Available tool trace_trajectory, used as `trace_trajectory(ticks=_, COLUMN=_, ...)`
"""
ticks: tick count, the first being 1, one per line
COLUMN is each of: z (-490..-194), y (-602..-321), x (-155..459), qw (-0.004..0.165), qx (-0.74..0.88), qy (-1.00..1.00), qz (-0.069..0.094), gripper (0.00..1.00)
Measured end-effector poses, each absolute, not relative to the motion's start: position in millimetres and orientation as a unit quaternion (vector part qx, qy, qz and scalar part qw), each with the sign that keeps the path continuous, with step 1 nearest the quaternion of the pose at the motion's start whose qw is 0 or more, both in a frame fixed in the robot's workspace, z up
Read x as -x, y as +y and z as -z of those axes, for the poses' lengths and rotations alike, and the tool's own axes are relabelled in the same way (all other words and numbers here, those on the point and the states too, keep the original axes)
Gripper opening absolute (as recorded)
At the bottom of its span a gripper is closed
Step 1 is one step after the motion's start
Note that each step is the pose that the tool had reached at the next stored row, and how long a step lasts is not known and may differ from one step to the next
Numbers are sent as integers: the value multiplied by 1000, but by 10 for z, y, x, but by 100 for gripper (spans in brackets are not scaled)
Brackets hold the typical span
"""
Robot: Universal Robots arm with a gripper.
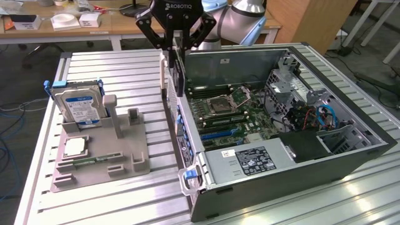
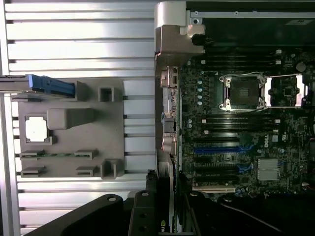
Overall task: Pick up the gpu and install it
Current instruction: 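Pick up the gpu and move the gpu toward the slot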
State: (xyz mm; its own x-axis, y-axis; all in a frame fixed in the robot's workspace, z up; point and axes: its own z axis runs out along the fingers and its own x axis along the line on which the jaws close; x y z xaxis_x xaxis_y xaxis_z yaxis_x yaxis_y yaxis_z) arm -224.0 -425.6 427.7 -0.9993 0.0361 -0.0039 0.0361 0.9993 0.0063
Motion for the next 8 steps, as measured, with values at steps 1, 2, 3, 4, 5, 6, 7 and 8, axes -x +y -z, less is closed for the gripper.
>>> trace_trajectory(ticks=1, z=-4277, y=-4256, x=2231, qw=2, qx=-18, qy=1000, qz=-3, gripper=26)
trace_trajectory(ticks=2, z=-4277, y=-4256, x=2222, qw=2, qx=-18, qy=1000, qz=-3, gripper=26)
trace_trajectory(ticks=3, z=-4277, y=-4256, x=2211, qw=2, qx=-18, qy=1000, qz=-3, gripper=26)
trace_trajectory(ticks=4, z=-4277, y=-4256, x=2203, qw=2, qx=-18, qy=1000, qz=-3, gripper=26)
trace_trajectory(ticks=5, z=-4277, y=-4256, x=2194, qw=2, qx=-18, qy=1000, qz=-3, gripper=26)
trace_trajectory(ticks=6, z=-4277, y=-4256, x=2185, qw=2, qx=-18, qy=1000, qz=-3, gripper=26)
trace_trajectory(ticks=7, z=-4277, y=-4256, x=2176, qw=2, qx=-18, qy=1000, qz=-3, gripper=26)
trace_trajectory(ticks=8, z=-4277, y=-4256, x=2167, qw=2, qx=-18, qy=1000, qz=-3, gripper=26)
